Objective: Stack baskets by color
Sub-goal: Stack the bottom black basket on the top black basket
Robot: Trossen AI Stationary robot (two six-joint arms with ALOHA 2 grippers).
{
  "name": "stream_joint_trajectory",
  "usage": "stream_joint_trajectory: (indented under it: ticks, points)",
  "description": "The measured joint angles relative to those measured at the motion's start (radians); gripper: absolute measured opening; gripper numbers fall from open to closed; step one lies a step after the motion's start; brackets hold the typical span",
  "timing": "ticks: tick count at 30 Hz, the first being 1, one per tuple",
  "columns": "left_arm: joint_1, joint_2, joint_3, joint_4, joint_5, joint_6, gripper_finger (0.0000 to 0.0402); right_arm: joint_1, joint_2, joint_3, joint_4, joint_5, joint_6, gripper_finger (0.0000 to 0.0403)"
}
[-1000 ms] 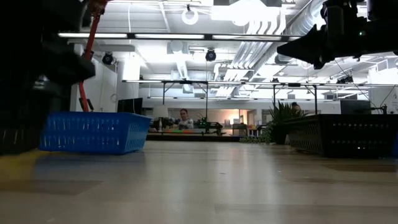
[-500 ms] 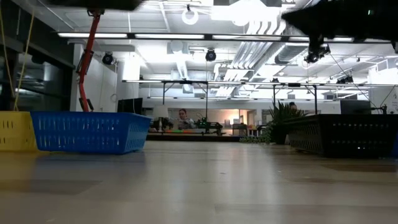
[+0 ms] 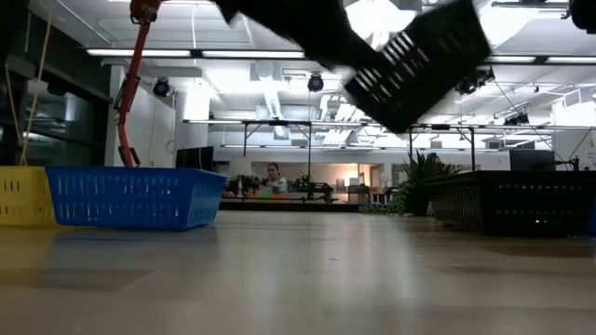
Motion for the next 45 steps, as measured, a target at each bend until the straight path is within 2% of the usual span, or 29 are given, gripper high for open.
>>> stream_joint_trajectory:
  ticks: [8,15,19,36,45]
  points:
    - [0.032,0.251,0.19,0.184,-0.029,0.022,0.0,0.005,0.007,0.045,-0.038,0.001,-0.001,0.0]
    - [0.061,0.366,0.314,0.227,-0.037,0.029,0.0,0.005,0.014,0.045,-0.058,0.011,-0.003,0.0]
    - [0.088,0.406,0.34,0.226,-0.038,0.016,0.0,0.005,0.013,0.045,-0.068,0.011,0.001,0.0]
    - [0.125,0.432,0.342,0.176,-0.021,-0.01,0.0,0.005,0.013,0.045,-0.085,0.035,-0.006,0.0]
    - [0.139,0.352,0.343,0.078,0.092,-0.005,0.0,0.005,0.013,0.044,-0.089,0.036,-0.006,0.0]
